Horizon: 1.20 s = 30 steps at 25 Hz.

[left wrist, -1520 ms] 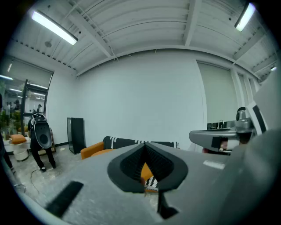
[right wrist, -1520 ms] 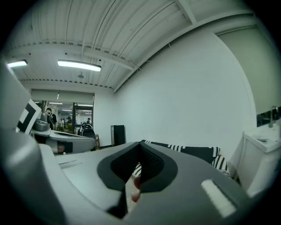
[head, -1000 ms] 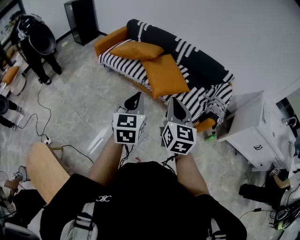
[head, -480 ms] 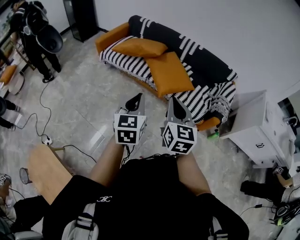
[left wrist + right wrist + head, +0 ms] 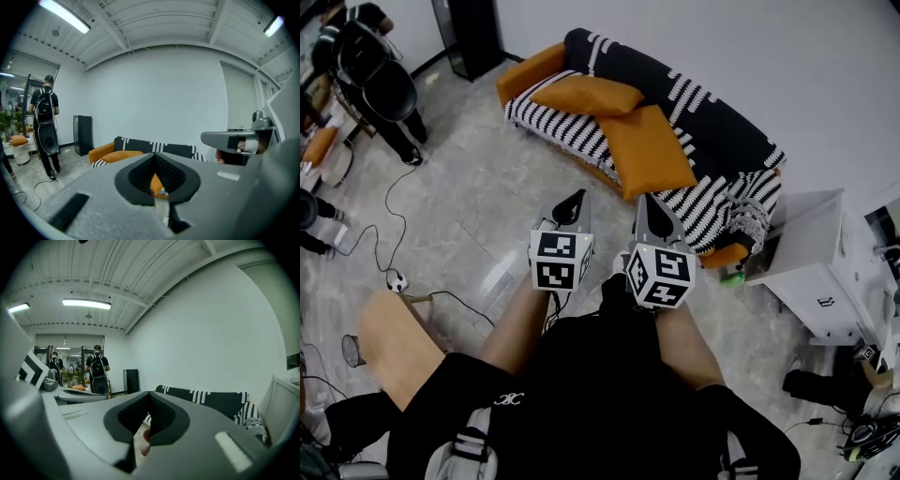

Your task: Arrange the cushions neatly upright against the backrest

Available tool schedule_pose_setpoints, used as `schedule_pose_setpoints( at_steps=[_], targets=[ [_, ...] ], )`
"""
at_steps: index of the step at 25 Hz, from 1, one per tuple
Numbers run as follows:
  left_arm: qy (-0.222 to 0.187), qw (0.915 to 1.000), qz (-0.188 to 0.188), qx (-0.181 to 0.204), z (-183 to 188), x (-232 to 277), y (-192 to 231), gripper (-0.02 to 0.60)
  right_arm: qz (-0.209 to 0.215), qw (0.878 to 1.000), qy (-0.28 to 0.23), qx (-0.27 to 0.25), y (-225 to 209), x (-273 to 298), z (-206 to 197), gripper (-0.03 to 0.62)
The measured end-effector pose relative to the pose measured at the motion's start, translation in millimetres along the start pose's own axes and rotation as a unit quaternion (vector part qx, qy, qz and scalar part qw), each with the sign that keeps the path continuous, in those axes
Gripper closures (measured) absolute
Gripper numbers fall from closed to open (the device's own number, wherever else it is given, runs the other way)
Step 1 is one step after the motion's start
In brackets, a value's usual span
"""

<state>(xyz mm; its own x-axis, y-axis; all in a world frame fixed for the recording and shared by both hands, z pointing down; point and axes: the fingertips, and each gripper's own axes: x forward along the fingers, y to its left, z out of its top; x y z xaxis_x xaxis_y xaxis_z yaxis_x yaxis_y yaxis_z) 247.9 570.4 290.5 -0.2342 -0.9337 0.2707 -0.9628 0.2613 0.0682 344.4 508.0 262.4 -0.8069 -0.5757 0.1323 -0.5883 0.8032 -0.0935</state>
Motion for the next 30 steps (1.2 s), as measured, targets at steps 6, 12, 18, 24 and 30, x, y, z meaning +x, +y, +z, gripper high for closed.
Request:
schedule_pose_setpoints(
  at_steps=[6, 12, 18, 24, 30],
  targets=[
    [0.009, 1.0, 0.003, 0.003, 1.9, 51.3, 9.9, 0.574, 0.008, 1.0, 0.003, 0.009, -26.3, 51.4, -4.2, 0.586],
    [0.018, 0.9998, 0.004, 0.012, 20.9, 129.1, 16.7, 0.574, 0.012, 1.0, 0.009, 0.016, -69.2, 117.4, 3.7, 0.586],
    [0.029, 0.9995, 0.008, 0.013, 38.8, 199.8, 22.4, 0.574, 0.017, 0.999, 0.018, 0.025, -112.1, 178.5, 12.9, 0.586],
    [0.047, 0.9988, 0.015, 0.0, 60.3, 284.6, 29.3, 0.574, 0.021, 0.999, 0.034, 0.032, -166.1, 249.3, 23.4, 0.586],
    [0.06, 0.9978, 0.023, 0.014, 73.2, 345.4, 21.0, 0.574, 0.022, 0.997, 0.059, 0.046, -216.5, 294.9, 15.9, 0.586]
  ],
)
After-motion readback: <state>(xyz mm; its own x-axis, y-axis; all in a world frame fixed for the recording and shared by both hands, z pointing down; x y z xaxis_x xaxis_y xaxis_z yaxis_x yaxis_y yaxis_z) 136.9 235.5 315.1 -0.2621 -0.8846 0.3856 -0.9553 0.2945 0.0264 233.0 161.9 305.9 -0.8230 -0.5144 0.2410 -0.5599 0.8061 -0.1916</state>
